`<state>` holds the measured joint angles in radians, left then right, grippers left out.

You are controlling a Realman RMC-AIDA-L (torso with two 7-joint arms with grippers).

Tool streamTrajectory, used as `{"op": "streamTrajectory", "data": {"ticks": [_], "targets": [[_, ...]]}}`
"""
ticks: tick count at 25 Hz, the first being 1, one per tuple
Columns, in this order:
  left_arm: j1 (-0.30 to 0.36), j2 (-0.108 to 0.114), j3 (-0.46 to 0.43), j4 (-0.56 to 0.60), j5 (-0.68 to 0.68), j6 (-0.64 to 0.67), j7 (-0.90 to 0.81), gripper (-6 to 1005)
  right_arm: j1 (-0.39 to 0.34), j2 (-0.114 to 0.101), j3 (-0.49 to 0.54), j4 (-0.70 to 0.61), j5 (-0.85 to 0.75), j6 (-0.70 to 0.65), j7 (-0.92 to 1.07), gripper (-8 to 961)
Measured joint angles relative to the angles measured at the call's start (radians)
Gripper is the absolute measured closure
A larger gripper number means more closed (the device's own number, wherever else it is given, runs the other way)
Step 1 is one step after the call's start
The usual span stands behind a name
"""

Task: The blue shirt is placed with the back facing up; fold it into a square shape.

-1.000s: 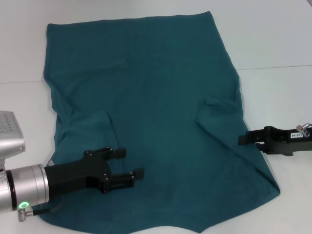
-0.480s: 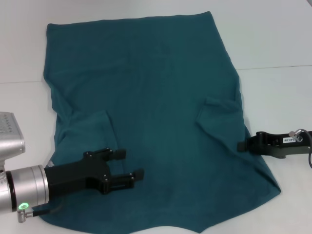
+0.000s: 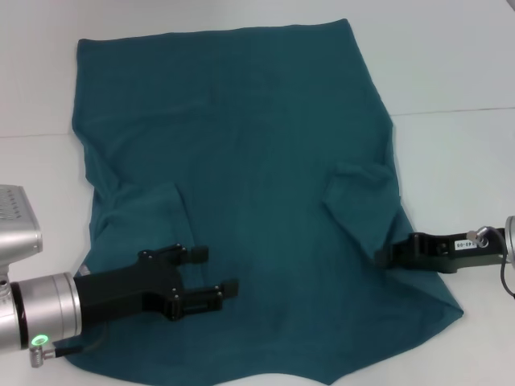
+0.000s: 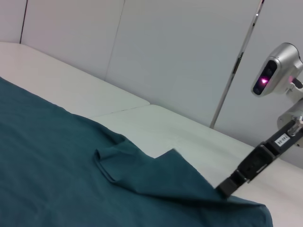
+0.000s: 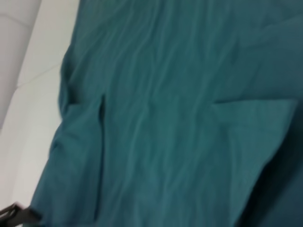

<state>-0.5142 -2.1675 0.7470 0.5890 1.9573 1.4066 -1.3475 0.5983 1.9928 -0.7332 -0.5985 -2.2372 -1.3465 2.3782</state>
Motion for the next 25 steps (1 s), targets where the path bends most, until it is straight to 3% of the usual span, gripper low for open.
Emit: {"op": "streamTrajectory", "data": {"ticks": [7,12,20,25], "targets": [[-0.002,0.0,0.0,0.0,0.0,0.0,0.001,151,0.002,-0.001,0.008,0.0,0.006,-0.076,-0.035,886],[-0.002,0.0,0.0,0.0,-0.003,0.0,0.0,151,0.0,-0.009,0.01,0.0,0.038,-0.085,-0.045,642],[-0.001,0.0,0.0,0.0,-0.003,0.0,0.001,151,-0.014,-0.026,0.071,0.0,0.041,-0.019,-0.04,332],[-0.007,0.0,0.0,-0.008,-0.003,0.001,0.001,151,-0.008,-0.02,0.076,0.0,0.041,0.089,-0.036,333]]}}
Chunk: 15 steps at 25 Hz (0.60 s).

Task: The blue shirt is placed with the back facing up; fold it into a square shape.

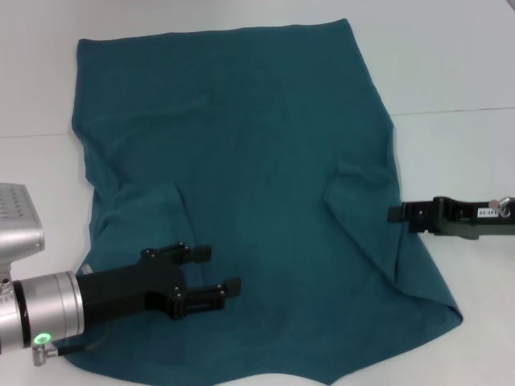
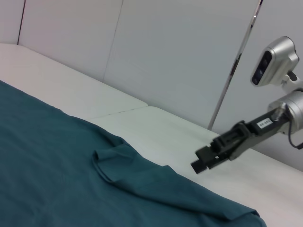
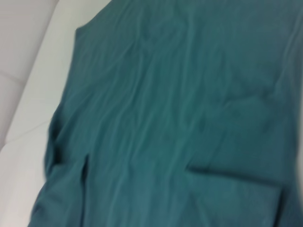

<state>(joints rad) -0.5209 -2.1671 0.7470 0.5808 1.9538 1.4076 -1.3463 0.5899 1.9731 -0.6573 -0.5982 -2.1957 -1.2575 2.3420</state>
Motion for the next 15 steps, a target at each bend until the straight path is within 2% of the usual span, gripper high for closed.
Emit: {"op": "streamTrajectory", "data": {"ticks": [7,15], "targets": [[-0.002,0.001,0.0,-0.001,0.003,0.0,0.0,152,0.022,0.006,-0.008,0.003,-0.003,0.105,0.005,334],[-0.002,0.003,-0.002,-0.001,-0.001,-0.001,0.001,152,0.039,0.003,-0.016,0.015,-0.005,0.147,0.006,335]]}}
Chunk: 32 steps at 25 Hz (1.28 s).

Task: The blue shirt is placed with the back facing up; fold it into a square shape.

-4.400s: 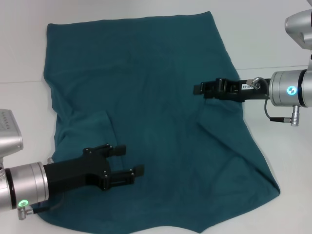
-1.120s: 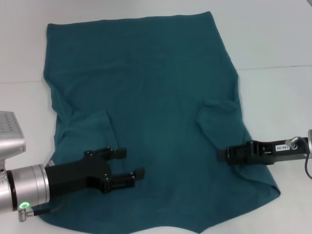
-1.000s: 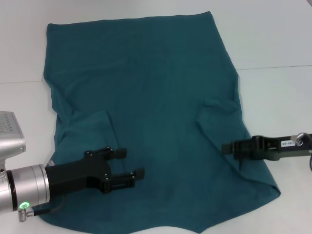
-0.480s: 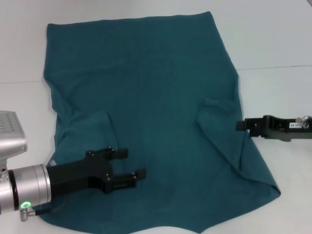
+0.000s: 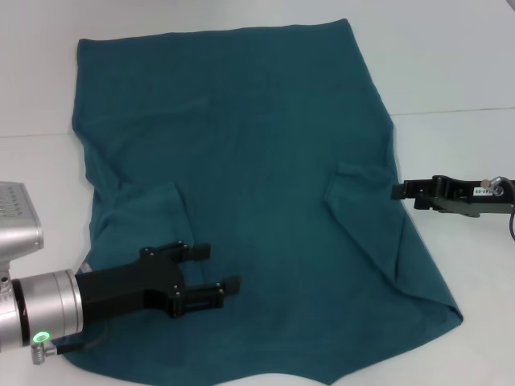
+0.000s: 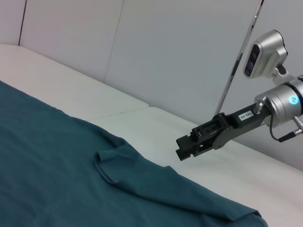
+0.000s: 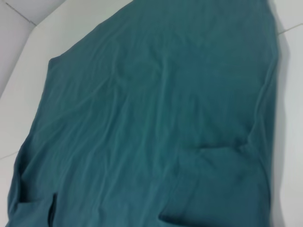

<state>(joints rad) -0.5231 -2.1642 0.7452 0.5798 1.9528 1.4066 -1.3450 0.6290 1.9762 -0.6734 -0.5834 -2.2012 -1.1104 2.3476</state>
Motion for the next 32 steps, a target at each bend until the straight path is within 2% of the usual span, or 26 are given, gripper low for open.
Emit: {"op": "streamTrajectory", "data": {"ticks": [6,21,26,32], "targets": [[0.0,0.0,0.001,0.001,-0.002,0.0,0.001,152,0.005,0.0,-0.007,0.014,-0.006,0.042,0.002,337],[0.001,0.0,-0.005,0.003,0.0,0.0,0.001,151,0.036,0.027,-0.063,0.055,-0.008,0.145,-0.005,339],[0.0,0.001,-0.006,0.006,0.0,0.0,0.001,151,0.038,0.03,-0.064,0.063,-0.008,0.153,-0.005,340],[0.0,0.001,-0.006,0.006,0.002,0.0,0.001,151,0.037,0.03,-0.064,0.065,-0.008,0.152,-0.005,391]]}}
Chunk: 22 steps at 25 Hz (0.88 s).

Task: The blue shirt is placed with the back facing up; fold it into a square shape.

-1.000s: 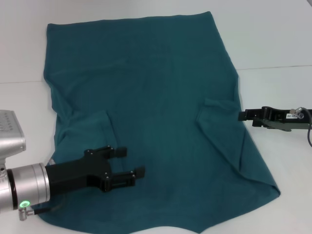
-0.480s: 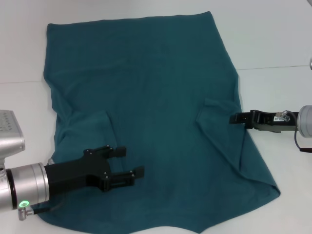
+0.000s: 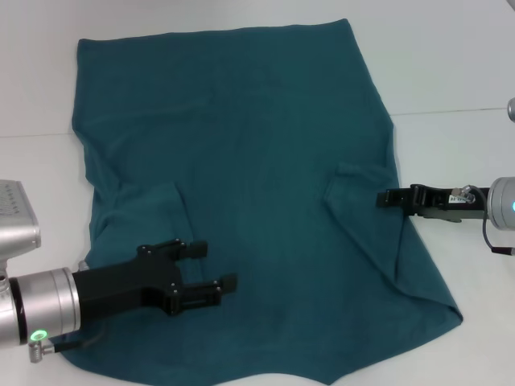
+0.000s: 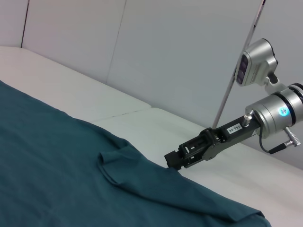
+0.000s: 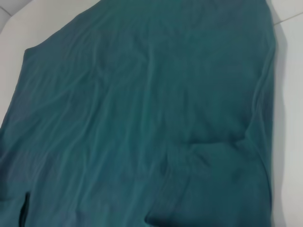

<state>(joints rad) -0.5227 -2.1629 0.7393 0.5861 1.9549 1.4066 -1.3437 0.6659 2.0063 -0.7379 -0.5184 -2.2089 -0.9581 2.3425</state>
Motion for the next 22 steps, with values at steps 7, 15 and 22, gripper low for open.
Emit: {"op": "streamTrajectory", "data": {"ticks": [7,15,22], "targets": [[0.003,0.0,0.0,0.0,0.001,0.0,0.0,152,0.011,0.007,-0.028,0.0,0.0,-0.005,-0.004,450],[0.007,0.0,-0.002,0.001,0.0,0.0,0.0,152,0.015,0.011,-0.047,-0.004,0.002,-0.013,-0.008,660],[0.007,0.0,-0.002,0.001,-0.001,0.0,0.0,152,0.038,0.047,-0.048,-0.009,0.024,-0.068,-0.048,867]]}}
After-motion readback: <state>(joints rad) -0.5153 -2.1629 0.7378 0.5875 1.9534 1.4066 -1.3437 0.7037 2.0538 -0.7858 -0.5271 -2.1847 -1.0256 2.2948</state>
